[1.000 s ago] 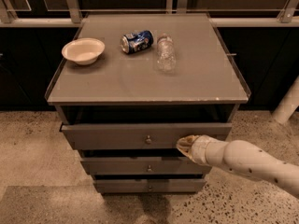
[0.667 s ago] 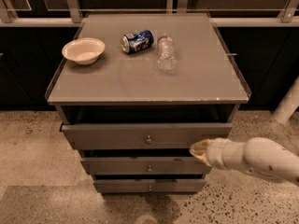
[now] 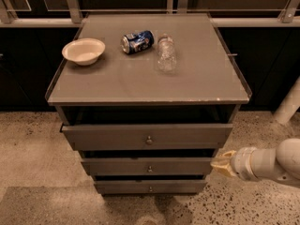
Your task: Close top drawer
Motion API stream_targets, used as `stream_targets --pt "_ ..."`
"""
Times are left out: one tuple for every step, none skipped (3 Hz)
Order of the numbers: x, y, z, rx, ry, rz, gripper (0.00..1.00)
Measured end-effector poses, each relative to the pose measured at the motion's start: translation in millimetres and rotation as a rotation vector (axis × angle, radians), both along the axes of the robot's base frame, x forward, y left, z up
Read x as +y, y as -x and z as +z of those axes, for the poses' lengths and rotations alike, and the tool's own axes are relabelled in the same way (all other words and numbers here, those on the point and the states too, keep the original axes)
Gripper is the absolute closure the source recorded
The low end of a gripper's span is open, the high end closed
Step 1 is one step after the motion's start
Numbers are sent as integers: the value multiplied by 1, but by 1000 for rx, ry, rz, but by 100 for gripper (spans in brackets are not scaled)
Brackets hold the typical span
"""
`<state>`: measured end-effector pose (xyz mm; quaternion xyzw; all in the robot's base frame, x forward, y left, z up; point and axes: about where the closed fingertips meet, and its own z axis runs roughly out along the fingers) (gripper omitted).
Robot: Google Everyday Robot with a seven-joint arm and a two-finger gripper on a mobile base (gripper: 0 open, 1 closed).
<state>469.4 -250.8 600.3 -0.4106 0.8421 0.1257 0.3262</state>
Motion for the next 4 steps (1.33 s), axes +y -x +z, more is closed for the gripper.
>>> stream_targets --pt "2 0 0 -1 0 4 34" --pt "2 0 0 -1 0 4 11" --pt "2 0 0 -1 0 4 0" --pt "2 0 0 -1 0 4 0"
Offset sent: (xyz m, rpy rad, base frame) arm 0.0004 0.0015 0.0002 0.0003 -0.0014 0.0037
